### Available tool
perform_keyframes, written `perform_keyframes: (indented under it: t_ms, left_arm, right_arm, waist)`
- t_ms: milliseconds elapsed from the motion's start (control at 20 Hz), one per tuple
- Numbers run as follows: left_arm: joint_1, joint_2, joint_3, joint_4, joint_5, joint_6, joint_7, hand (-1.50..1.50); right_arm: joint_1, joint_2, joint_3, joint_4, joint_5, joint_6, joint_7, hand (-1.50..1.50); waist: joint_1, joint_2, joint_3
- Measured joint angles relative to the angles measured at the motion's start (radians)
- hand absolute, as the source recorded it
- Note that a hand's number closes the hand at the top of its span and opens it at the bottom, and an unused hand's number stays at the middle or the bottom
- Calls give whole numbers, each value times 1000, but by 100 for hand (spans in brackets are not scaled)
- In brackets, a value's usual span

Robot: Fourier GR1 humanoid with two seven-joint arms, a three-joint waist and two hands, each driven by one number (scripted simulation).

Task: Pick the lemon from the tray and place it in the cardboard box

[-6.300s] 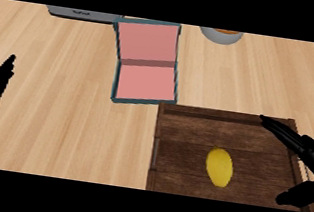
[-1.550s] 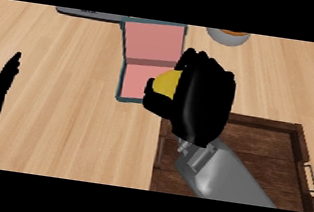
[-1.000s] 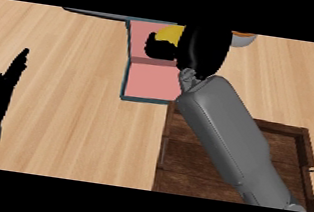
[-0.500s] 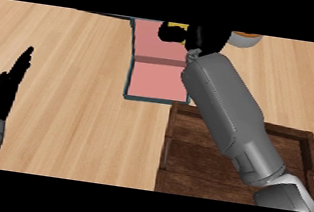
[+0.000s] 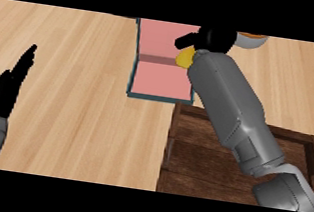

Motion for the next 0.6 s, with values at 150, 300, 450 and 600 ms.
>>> perform_keyframes:
  t_ms: [150, 300, 450, 600]
  left_arm:
    - [-13, -1, -1, 8, -4, 1, 2, 0]
    - [-12, 1, 5, 21, -4, 1, -6, 0]
    - [4, -2, 5, 16, -4, 3, -12, 0]
    - [9, 10, 19, 16, 3, -4, -11, 0]
  right_arm:
    - [-16, 0, -11, 36, -21, -64, -62, -150]
    - [-18, 0, -11, 47, -33, -149, -129, -150]
    - [-23, -1, -23, 52, -40, -239, -179, -150]
    - [-15, -2, -40, 30, -67, -316, -227, -150]
  waist:
    - [1, 2, 0]
    - [-4, 0, 0]
    - [-9, -4, 0]
    - [-24, -11, 0]
